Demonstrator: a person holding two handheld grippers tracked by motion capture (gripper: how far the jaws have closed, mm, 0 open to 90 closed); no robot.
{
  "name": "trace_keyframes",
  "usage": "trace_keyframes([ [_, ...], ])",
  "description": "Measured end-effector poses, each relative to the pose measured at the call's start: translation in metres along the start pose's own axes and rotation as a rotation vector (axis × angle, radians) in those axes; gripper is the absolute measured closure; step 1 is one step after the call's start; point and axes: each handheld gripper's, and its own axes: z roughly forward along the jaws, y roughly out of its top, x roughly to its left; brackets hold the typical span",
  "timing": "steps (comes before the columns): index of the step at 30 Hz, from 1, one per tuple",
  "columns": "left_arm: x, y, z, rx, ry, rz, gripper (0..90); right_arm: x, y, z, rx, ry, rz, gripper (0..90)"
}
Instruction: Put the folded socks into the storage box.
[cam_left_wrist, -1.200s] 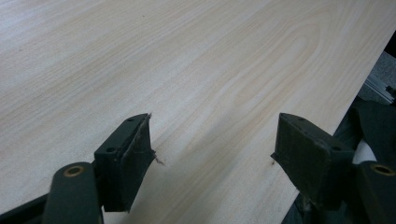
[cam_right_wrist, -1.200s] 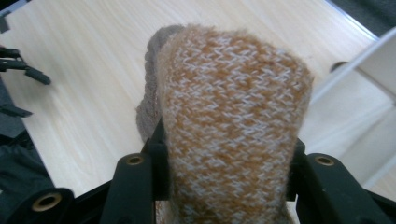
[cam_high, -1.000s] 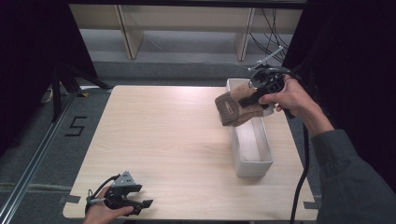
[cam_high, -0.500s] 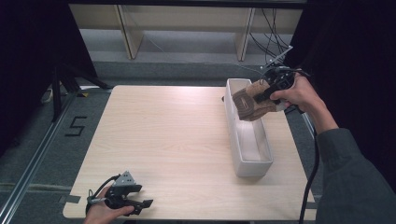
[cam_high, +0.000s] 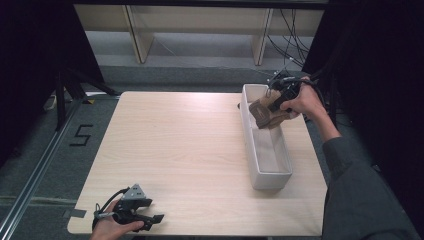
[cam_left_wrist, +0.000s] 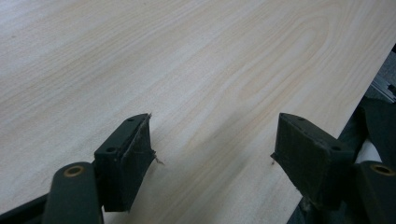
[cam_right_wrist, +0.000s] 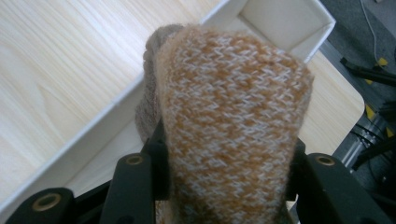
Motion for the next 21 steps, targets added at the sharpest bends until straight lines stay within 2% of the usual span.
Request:
trace_keyframes([
  [2, -0.001, 0.0, 0.0, -0.013, -0.002, -0.009, 26.6, 0.0, -0.001, 0.007, 0.018, -0.012, -0.007, 54.8],
  [5, 0.001, 0.0, -0.001, -0.005, 0.005, 0.001, 26.6, -0.001, -0.005, 0.016, 0.031, -0.023, -0.04, 54.7],
  [9, 0.0, 0.0, 0.0, -0.001, 0.002, -0.003, 26.6, 0.002, -0.008, 0.023, 0.054, -0.06, -0.098, 54.7],
  [12, 0.0, 0.0, 0.001, -0.002, 0.004, 0.003, 26.6, 0.009, -0.01, 0.025, 0.051, -0.053, -0.136, 54.6],
  [15, 0.0, 0.0, 0.001, -0.002, 0.006, 0.003, 26.7, 0.018, -0.013, 0.029, 0.061, -0.061, -0.2, 54.0],
  [18, -0.001, 0.0, 0.0, 0.002, 0.0, 0.009, 26.7, 0.023, -0.017, 0.031, 0.048, -0.062, -0.248, 53.3],
  [20, -0.001, 0.0, 0.001, 0.005, 0.001, 0.01, 26.7, 0.027, -0.021, 0.032, 0.031, -0.051, -0.245, 52.8],
  [21, -0.001, 0.0, 0.001, 0.005, 0.001, 0.007, 26.7, 0.03, -0.023, 0.032, 0.03, -0.042, -0.26, 52.2],
])
